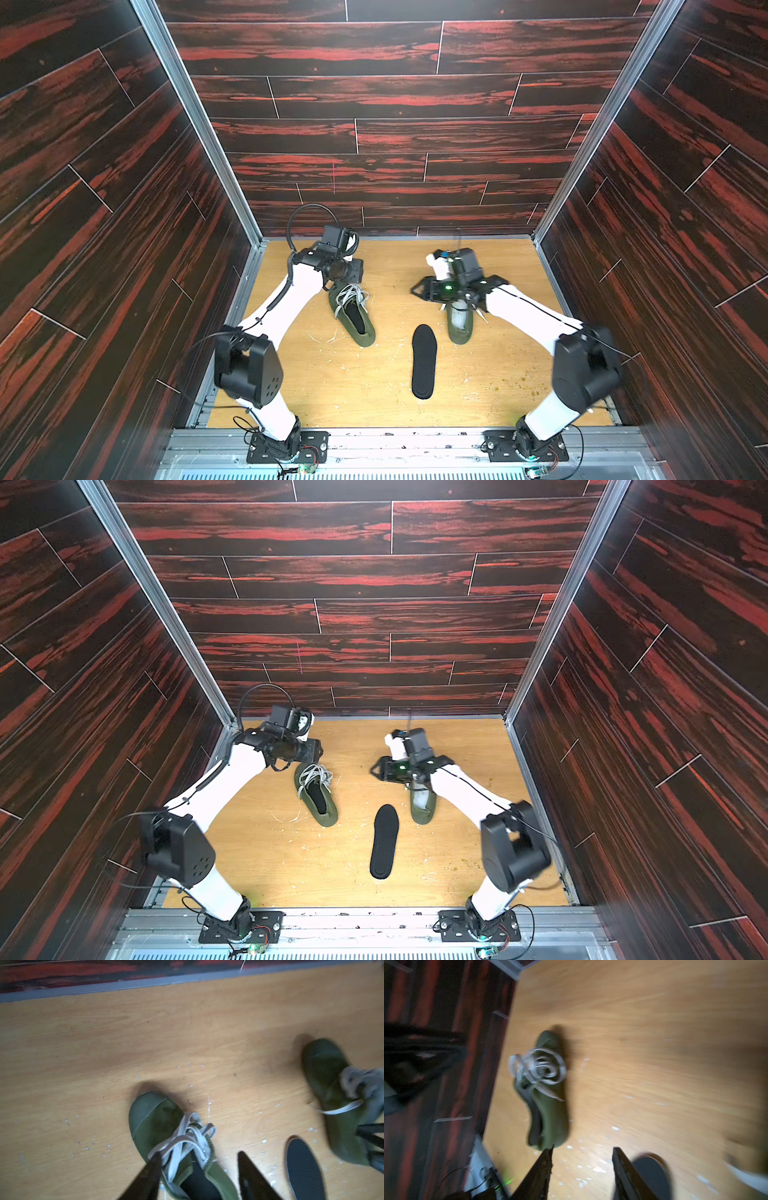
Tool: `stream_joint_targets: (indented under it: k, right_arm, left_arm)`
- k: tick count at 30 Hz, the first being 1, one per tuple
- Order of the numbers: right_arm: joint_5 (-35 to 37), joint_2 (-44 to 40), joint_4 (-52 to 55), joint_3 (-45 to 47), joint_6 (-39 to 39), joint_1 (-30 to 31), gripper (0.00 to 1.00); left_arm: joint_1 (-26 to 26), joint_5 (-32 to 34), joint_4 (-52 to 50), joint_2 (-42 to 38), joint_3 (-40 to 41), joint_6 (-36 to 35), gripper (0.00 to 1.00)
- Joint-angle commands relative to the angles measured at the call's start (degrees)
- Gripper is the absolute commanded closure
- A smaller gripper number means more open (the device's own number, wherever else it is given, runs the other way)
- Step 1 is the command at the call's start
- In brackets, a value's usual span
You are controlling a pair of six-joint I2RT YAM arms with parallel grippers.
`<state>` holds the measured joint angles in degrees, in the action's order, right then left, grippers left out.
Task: Insert the insole into the shoe
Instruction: Place the shoe at the center of the board, then move the shoe to the center of the board.
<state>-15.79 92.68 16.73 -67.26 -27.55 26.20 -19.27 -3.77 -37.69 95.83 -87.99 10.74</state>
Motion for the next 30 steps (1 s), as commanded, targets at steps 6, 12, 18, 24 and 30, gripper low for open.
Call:
stream_joint_targets:
  k: [6, 12, 18, 24, 30]
  right_arm:
    - [9.8, -8.0, 8.8, 9.5, 2.8, -3.4, 0.53]
    - [11.3, -12.7, 9.4, 14.2, 2.7, -6.5, 0.55]
    - [10.7, -13.6, 6.9, 17.4, 2.9, -12.0, 0.55]
    - [9.2, -9.6, 3.0, 17.5, 3.1, -14.2, 0.54]
    - [8.1, -6.5, 0.7, 16.6, 3.5, -14.3, 0.54]
  left_arm:
    - [-7.4, 1.3, -1.0, -0.5, -2.9, 5.4, 0.38]
    - [-13.7, 7.1, 3.7, 2.5, -3.3, 9.2, 0.38]
    - [-16.5, 10.0, 4.2, 7.2, -3.8, 12.1, 0.38]
    - [-16.8, 11.0, 4.3, 7.0, -2.1, 12.9, 0.38]
    - [-16.8, 11.6, 4.3, 6.3, -1.1, 12.8, 0.38]
